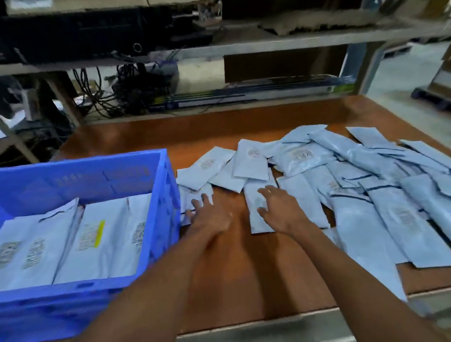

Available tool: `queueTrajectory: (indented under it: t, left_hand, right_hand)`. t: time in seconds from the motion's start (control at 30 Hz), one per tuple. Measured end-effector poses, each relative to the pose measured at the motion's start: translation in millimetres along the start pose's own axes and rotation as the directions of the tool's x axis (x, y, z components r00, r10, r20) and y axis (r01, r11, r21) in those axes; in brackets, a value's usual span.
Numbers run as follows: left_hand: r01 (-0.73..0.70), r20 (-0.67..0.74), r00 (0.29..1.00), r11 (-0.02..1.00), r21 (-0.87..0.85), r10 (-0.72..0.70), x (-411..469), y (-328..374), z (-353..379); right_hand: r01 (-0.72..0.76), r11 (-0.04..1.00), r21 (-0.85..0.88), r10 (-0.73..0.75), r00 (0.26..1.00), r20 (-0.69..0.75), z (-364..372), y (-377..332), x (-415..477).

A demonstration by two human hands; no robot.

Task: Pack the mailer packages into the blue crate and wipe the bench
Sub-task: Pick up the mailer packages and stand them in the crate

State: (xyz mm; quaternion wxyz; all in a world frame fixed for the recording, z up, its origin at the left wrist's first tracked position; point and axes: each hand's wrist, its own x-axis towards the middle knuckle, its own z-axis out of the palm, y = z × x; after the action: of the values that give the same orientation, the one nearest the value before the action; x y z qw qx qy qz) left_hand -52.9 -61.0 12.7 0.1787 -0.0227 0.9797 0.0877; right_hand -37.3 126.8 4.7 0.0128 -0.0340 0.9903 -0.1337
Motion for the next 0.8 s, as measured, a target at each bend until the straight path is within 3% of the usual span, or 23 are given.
queueTrajectory:
  t: [0.17,0.4,0.57,0.7,0.8]
  left_hand:
    - [0.028,0.022,0.999,0.998,-0.057,-0.027,15.8,-19.2,34.6]
    - [-0.154,-0.154,0.976,0.988,0.021,0.156,-47.1,-28.1,68.8]
    - [-0.281,-0.267,0.918,0.956,0.077,0.292,-116.5,-42.2,88.0]
    - [-0.183,-0.380,0.913,0.982,-0.049,0.151,-87.0,-30.7,72.6]
    - [-0.031,-0.226,0.974,0.997,-0.067,0.016,-46.2,-12.4,71.2]
  right_hand:
    - [-0.030,0.992,-0.121,0.054,0.977,0.207,40.6,-4.4,8.8]
    - [-0.034,0.998,-0.048,0.037,0.997,0.072,48.5,-24.3,-50.0]
    - [-0.049,0.991,-0.127,0.056,0.997,0.053,37.7,-26.5,-116.0]
    - [-0.100,0.991,-0.088,0.094,0.993,-0.066,39.1,-19.3,-106.6]
    - [-0.182,0.980,-0.075,0.185,0.982,0.040,52.5,-14.7,-80.6]
